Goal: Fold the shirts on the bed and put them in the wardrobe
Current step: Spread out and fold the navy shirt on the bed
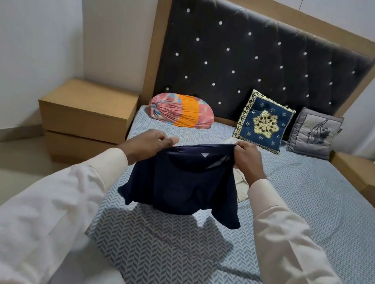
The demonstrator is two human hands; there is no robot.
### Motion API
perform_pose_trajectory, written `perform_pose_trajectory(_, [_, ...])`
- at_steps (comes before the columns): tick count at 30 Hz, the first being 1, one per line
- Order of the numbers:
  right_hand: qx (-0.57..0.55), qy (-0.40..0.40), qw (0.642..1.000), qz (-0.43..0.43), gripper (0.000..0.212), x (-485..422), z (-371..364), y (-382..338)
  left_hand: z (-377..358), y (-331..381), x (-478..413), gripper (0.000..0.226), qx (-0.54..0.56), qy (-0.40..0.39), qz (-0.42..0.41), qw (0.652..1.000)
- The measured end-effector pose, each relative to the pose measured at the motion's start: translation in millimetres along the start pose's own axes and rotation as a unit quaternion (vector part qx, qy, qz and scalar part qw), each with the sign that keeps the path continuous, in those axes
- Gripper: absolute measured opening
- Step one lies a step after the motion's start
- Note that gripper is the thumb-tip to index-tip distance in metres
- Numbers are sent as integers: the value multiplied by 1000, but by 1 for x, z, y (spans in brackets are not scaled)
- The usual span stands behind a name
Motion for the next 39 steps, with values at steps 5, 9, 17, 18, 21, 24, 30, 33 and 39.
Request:
perform_pose_trajectory(5, [-9,7,998,-54,27,1,10,11,-41,-6,19,52,-179,-241,57,952])
perform_pose_trajectory(9, [-3,-102,994,-26,24,19,-10,-11,-40,7,4,33,-300,-157,14,941])
perform_pose_trajectory(17, [-93,-320,938,91,76,71,-63,-89,-43,68,-10,21,-148,5,-69,987])
perform_pose_trajectory(18, [-70,-297,947,102,75,63,-59,-88,-42,71,-8,19,-115,-3,-72,991])
perform_pose_trajectory(21, [12,-272,947,173,55,54,-48,-93,-34,58,-6,25,-18,-61,-17,998])
perform_pose_trajectory(24, [45,-220,948,227,29,47,-39,-100,-22,32,-10,18,-94,-74,3,993])
perform_pose_trajectory(30, [-33,16,981,190,20,13,12,-94,4,26,-14,30,-138,56,-59,987])
perform_pose_trajectory(33, [-46,79,984,154,49,4,32,-81,23,29,-13,40,-73,116,-40,990])
perform_pose_trajectory(39, [1,169,984,59,58,-6,68,-37,-14,57,3,25,26,-33,17,999])
Point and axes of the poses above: each hand's wrist, its own x-axis away from the middle knuckle, its own z-axis out of the back of the hand, y = z × x, the point moved 10 cm from there along -x, towards the middle knuckle, and after that the axes turned 8 degrees about y, right-handed, at the moved point
